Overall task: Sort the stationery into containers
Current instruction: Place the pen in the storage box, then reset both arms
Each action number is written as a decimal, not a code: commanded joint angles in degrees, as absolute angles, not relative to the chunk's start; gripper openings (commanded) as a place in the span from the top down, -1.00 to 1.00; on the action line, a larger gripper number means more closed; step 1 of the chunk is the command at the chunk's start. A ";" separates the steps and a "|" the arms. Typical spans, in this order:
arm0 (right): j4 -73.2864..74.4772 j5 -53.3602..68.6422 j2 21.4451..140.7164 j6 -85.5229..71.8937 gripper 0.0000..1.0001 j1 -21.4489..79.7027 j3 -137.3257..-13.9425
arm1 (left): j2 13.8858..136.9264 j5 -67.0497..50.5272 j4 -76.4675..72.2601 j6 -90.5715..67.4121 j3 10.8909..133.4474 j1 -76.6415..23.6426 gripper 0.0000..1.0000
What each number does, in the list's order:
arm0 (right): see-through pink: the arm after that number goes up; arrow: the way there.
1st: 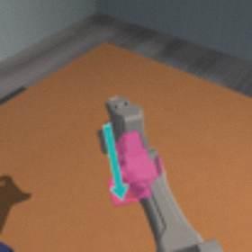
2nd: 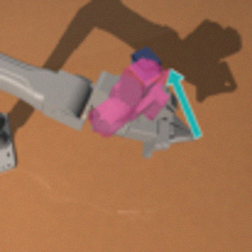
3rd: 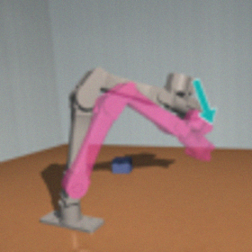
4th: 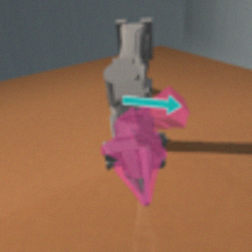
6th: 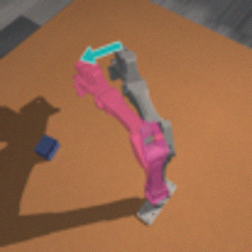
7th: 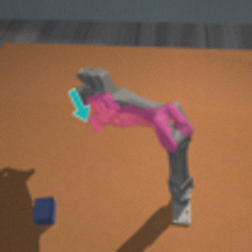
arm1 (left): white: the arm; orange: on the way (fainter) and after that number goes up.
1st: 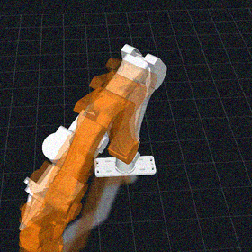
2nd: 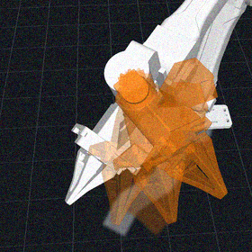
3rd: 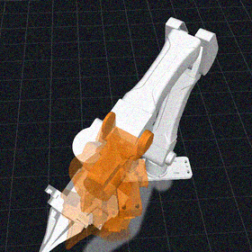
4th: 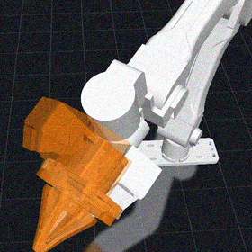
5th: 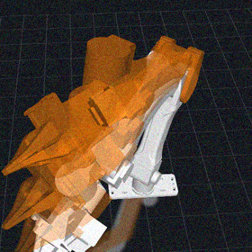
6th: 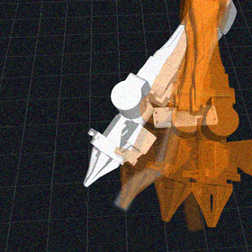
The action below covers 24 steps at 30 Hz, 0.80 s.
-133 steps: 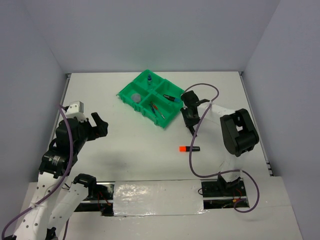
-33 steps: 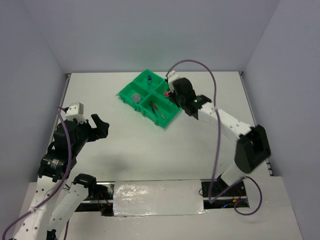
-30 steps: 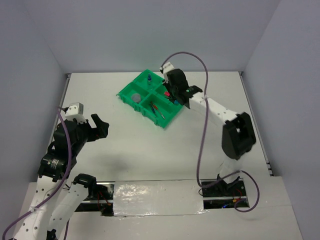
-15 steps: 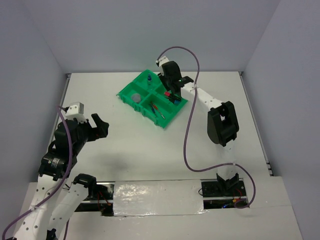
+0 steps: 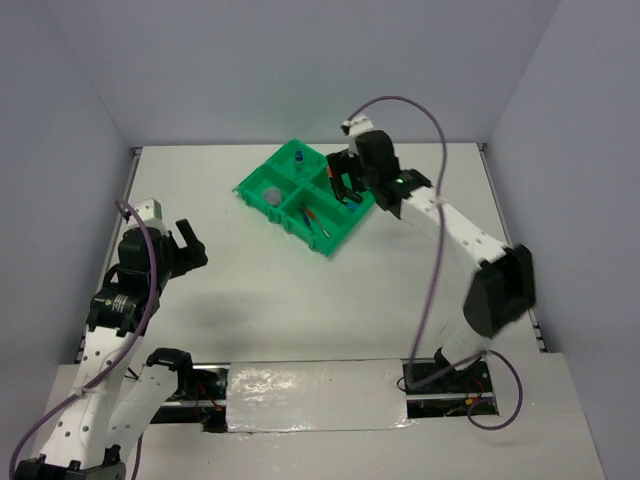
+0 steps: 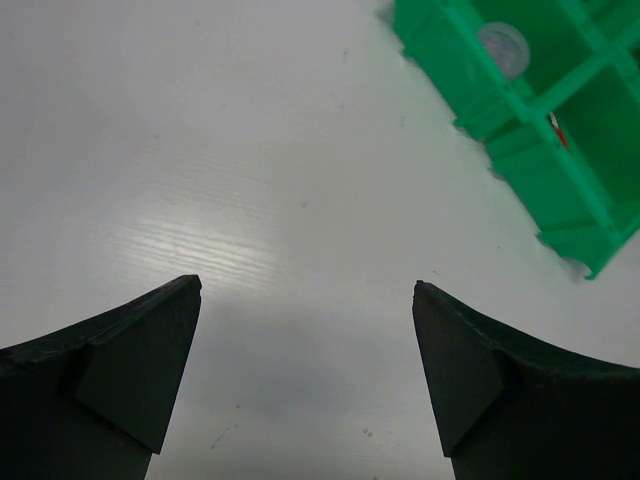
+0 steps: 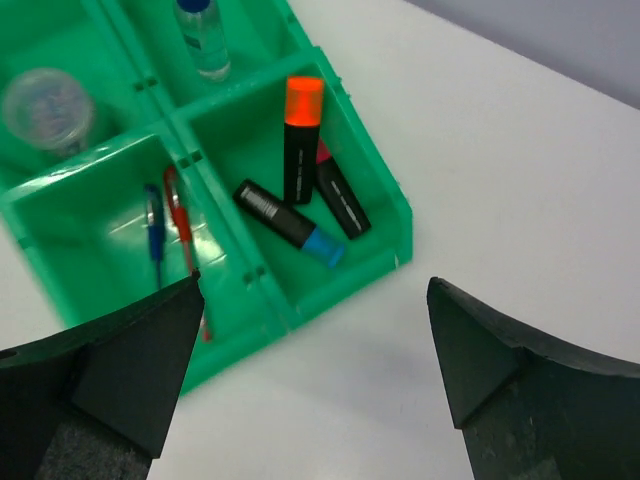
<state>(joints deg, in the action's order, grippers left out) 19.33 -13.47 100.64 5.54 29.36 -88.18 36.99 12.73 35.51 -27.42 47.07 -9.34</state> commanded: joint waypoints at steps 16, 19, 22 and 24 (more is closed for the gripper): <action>27.59 -23.03 38.42 -11.60 -0.99 29.35 -55.38 | 40.69 19.33 37.26 -26.10 55.19 -3.43 -0.99; 28.04 -21.28 33.06 -10.99 -0.99 29.27 -52.30 | 40.87 18.20 36.83 -25.93 55.98 -3.43 -0.99; 32.50 -23.46 29.89 -12.13 -0.99 29.27 -52.64 | 41.22 18.28 37.00 -25.49 56.60 -3.43 -0.99; 33.57 -23.64 28.40 -11.87 -0.99 29.18 -53.00 | 41.05 18.89 37.27 -25.49 56.34 -3.43 -0.99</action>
<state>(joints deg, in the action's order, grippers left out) 30.85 -21.54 30.61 -10.96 29.36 -52.07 41.17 18.22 37.71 -26.89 54.19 -3.81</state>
